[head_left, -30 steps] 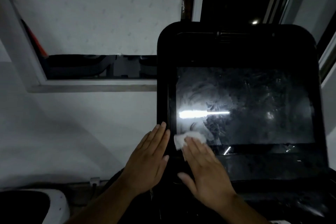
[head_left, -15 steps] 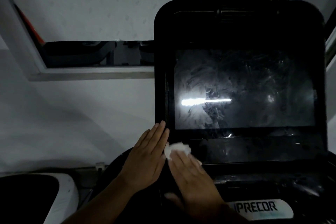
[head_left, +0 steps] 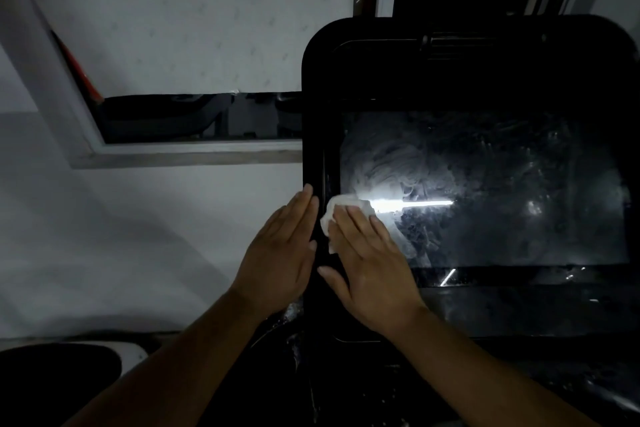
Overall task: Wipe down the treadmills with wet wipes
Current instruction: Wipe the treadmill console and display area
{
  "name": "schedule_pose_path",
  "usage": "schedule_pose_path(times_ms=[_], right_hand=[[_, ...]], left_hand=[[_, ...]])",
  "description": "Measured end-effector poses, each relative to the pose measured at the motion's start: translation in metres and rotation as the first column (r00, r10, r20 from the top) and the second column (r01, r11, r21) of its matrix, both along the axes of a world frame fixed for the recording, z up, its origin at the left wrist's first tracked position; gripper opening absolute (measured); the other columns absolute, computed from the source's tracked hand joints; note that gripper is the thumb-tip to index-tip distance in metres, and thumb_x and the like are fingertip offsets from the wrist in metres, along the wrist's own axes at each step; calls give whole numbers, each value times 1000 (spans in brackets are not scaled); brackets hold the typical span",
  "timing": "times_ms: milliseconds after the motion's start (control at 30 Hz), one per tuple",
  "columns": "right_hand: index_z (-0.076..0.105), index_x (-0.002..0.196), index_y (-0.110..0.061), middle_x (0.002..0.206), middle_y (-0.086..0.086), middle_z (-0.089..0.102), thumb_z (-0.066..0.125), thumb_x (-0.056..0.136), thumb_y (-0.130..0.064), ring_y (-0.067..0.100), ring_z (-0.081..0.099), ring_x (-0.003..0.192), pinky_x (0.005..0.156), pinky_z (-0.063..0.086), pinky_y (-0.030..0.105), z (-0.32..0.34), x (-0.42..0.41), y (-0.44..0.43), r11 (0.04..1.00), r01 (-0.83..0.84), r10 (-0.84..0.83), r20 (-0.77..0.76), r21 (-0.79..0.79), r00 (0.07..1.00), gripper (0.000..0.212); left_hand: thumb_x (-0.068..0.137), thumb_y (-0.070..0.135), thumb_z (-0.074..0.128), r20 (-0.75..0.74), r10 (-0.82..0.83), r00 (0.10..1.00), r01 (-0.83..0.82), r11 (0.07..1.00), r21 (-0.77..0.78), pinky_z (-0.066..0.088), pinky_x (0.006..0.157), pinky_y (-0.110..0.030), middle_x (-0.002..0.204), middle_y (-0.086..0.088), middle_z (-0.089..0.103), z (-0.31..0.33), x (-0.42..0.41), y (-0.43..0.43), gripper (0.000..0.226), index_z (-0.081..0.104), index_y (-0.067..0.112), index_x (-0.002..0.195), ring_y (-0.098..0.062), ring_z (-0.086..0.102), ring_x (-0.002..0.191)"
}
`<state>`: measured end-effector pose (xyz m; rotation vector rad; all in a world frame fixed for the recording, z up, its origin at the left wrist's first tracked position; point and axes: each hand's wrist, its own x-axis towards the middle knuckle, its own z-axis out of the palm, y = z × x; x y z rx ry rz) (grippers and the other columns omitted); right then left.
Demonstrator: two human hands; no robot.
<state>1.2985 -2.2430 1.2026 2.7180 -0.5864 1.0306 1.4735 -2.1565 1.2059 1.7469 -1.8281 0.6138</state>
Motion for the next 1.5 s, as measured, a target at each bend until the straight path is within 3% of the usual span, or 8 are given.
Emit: schedule_pose_path(times_ms=[233,533,667,833,1000,1267,1367,1500], right_hand=[[27,156,0,166,16,16,29,104,-60,23,4,156,126,8,42,17,18,6,991,64,-62,-23,115,998,79],[29,156,-3,164,16,19,29,105,-58,25,9,155,126,9,44,0,-29,-8,982,140,-147,47,124,988,76],[40,151,-2,162,15,26,39,102,-55,31,25,151,124,17,44,-47,-76,6,999,6,-15,-163,-51,986,73],[29,155,0,164,21,20,28,104,-59,33,12,154,125,14,47,-2,-67,-38,955,276,-285,75,105,956,78],[37,154,-9,158,19,35,42,101,-56,36,27,150,125,13,46,-37,-77,-3,997,50,-59,-176,-56,983,71],[25,157,-3,166,16,15,27,103,-61,27,4,156,126,7,41,33,-34,-48,981,173,-177,46,85,983,80],[41,150,-3,160,17,34,36,102,-58,28,17,153,125,16,44,1,-61,-36,997,35,-44,-126,-73,991,73],[36,153,-5,160,16,33,34,102,-57,29,26,150,123,23,47,43,-64,-83,977,214,-215,51,17,975,73]], left_hand=[[105,25,38,12,4,1000,-4,1000,-13,32,120,-47,166,-17,21,1,-2,0,58,27,-2,156,-25,24,153],[99,29,40,225,58,973,-56,998,-17,19,124,-46,165,-8,28,-2,-43,-17,59,40,6,153,-28,18,155],[99,27,40,272,89,958,-86,996,-21,21,124,-48,165,-6,29,-2,-44,-18,57,42,8,153,-28,22,153],[99,27,42,276,115,954,-113,993,-23,23,123,-51,164,-7,31,5,-50,-18,57,43,7,152,-29,26,152],[99,28,42,316,108,943,-107,994,-23,24,122,-51,163,-6,32,10,-44,-21,56,45,9,152,-25,28,152],[100,32,38,329,187,926,-178,982,-59,24,121,-52,163,-8,32,55,-33,-49,58,42,9,153,-25,31,150],[98,31,37,333,167,928,-150,986,-76,28,119,-53,162,-9,33,54,-30,-53,59,43,7,152,-24,36,148],[99,32,37,325,176,929,-156,984,-88,27,120,-53,163,-8,32,55,-31,-54,59,41,9,153,-24,34,149]])
